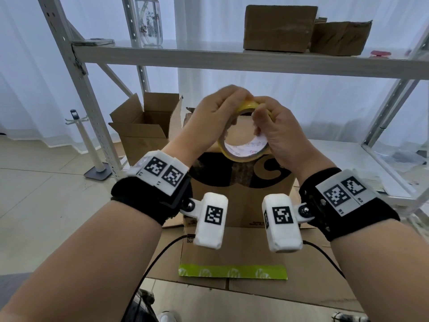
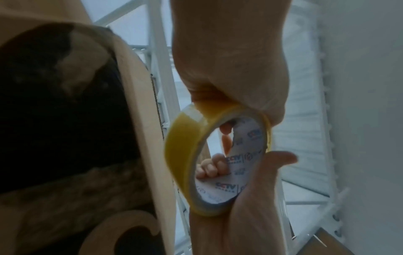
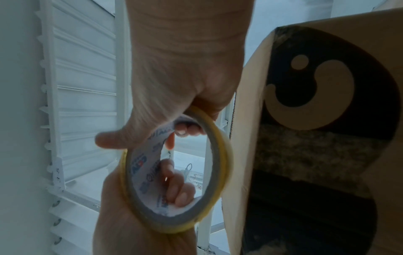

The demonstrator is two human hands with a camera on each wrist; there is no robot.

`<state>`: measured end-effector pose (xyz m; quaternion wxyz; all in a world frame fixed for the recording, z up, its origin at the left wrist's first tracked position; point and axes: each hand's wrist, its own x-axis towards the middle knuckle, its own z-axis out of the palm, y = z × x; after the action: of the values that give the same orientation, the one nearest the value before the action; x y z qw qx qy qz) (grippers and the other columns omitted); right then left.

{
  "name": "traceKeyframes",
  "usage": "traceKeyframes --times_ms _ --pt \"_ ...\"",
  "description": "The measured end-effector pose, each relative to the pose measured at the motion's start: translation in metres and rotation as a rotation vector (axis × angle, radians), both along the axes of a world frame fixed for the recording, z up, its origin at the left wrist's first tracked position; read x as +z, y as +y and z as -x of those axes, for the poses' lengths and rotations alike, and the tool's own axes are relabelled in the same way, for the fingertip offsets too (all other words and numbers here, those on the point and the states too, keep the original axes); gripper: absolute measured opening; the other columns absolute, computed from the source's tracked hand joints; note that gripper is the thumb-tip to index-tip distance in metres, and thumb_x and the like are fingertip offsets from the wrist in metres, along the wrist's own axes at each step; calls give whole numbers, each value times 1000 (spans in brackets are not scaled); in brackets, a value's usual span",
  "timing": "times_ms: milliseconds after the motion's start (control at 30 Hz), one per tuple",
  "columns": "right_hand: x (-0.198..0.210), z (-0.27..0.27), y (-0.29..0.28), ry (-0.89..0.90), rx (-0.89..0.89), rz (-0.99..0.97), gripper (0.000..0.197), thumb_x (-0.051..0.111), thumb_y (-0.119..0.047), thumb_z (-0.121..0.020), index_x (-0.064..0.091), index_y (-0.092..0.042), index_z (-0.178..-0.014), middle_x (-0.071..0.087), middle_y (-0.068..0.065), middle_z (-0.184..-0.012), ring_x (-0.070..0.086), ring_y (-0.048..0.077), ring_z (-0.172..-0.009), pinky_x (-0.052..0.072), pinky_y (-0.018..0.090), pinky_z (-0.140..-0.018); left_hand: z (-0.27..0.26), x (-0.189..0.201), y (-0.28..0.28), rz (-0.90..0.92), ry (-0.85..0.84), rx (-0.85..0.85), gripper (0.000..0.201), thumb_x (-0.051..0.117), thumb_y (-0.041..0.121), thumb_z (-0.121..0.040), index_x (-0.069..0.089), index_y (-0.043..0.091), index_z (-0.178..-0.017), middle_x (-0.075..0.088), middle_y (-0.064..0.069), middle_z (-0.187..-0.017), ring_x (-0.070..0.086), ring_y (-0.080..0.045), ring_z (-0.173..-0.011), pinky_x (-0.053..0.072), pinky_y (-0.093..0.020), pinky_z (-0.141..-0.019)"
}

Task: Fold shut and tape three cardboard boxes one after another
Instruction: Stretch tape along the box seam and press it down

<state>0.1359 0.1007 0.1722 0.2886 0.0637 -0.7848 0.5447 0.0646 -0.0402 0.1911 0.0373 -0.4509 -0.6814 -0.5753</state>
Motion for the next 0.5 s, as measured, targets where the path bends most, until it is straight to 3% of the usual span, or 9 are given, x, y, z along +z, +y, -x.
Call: traceKeyframes --times_ms 67,100,200,333,433,500 --pt "-2 1 -5 -39 -19 94 73 35 -80 -66 59 -17 -92 50 -15 -59 46 4 -58 42 21 -62 -1 -4 3 50 36 25 20 39 18 -101 59 15 -101 57 7 -63 50 0 -50 43 -17 -53" --pt "-1 2 -7 -53 -47 153 69 29 -78 -71 59 -18 -84 47 -12 -55 44 6 -55 41 23 -61 -2 -6 4 53 42 45 17 40 16 -100 58 15 -100 59 -3 -65 50 0 -48 44 -18 -53" --pt "2 3 -10 -87 -144 226 60 21 -56 -98 57 -16 -72 45 -5 -53 42 8 -51 40 26 -60 -5 -10 7 10 21 71 11 42 13 -97 52 12 -95 62 -21 -68 51 -3 -43 45 -24 -53" --pt "2 6 -8 -92 -181 275 43 38 -37 -101 53 -14 -67 45 -6 -50 40 9 -49 37 25 -55 -4 -14 9 -58 20 90 11 43 12 -94 50 7 -89 60 -20 -65 54 -17 -50 47 -33 -55" --pt "-1 7 -5 -84 -136 278 33 40 -18 -95 48 -13 -63 43 -7 -47 36 9 -47 33 26 -52 -5 -16 9 -14 16 55 22 37 10 -97 53 23 -102 60 -22 -69 50 -8 -47 46 -31 -56" --pt "-1 6 -5 -92 -123 257 33 37 -12 -95 48 -12 -64 42 -7 -47 34 9 -48 32 25 -51 -4 -16 9 15 7 47 29 33 9 -98 56 27 -101 59 -15 -66 48 -9 -48 45 -33 -55"
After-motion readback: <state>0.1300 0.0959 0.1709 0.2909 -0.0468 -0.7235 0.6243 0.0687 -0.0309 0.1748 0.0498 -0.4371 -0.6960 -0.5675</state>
